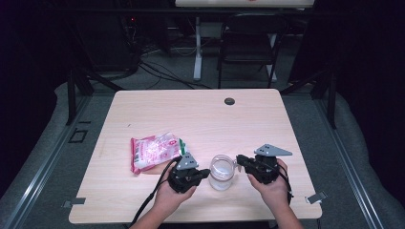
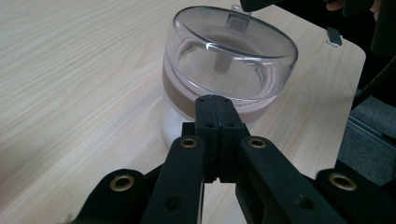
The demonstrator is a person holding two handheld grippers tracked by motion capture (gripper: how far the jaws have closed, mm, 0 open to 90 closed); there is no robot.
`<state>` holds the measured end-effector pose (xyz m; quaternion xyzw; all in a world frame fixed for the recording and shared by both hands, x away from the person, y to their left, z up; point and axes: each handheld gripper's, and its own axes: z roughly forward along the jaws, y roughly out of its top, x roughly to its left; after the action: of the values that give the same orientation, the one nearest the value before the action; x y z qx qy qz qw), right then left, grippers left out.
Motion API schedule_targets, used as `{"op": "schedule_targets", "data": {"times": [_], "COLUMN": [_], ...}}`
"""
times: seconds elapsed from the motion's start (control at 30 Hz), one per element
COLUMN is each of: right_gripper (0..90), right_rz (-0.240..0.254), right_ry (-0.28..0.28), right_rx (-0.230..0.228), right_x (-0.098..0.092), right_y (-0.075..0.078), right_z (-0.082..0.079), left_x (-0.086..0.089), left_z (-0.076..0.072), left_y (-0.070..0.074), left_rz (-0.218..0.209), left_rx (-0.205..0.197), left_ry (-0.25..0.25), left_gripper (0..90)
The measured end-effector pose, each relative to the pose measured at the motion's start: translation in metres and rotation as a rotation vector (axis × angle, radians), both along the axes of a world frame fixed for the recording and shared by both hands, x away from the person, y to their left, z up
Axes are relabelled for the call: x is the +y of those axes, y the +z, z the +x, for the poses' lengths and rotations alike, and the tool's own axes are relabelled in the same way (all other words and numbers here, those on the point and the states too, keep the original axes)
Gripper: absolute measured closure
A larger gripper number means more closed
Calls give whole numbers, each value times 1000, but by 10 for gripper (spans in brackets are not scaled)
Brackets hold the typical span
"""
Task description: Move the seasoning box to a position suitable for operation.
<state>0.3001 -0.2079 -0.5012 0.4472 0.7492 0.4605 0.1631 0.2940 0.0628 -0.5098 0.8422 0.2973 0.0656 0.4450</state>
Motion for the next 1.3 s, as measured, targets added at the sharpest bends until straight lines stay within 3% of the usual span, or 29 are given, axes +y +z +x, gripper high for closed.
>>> {"op": "schedule_targets", "data": {"times": [0.07, 0.27, 0.43, 0.67, 0.77, 0.93, 0.97, 1.07, 1.3], "right_gripper": [851, 849, 834, 813, 766, 686, 621, 596, 499], "right_rz": [4, 7, 15, 4, -13, -21, -47, -90, -105], "right_ry": [-4, -6, -5, 15, 37, 80, 124, 153, 204], "right_rx": [-4, -7, -10, -30, -66, -85, -102, -121, -159], "right_x": [0, 0, -2, -5, -6, -4, -2, 1, 8], "right_y": [-1, -1, -2, 0, 6, 11, 11, 12, 12], "right_z": [-1, -2, -3, -12, -23, -31, -34, -38, -45], "left_x": [0, -1, -7, -10, -11, -12, -11, -13, -15], "left_z": [0, -1, -2, 2, 3, 6, 6, 8, 9], "left_y": [2, 5, 6, 9, 12, 17, 19, 22, 26], "left_rz": [-2, -22, 1, -6, -11, -29, -27, -35, -48], "left_rx": [-16, -14, -27, -32, -41, -44, -40, -46, -52], "left_ry": [0, -6, -28, -33, -38, -35, -40, -42, -36], "left_gripper": [900, 900, 900, 900, 900, 894, 890, 882, 844]}}
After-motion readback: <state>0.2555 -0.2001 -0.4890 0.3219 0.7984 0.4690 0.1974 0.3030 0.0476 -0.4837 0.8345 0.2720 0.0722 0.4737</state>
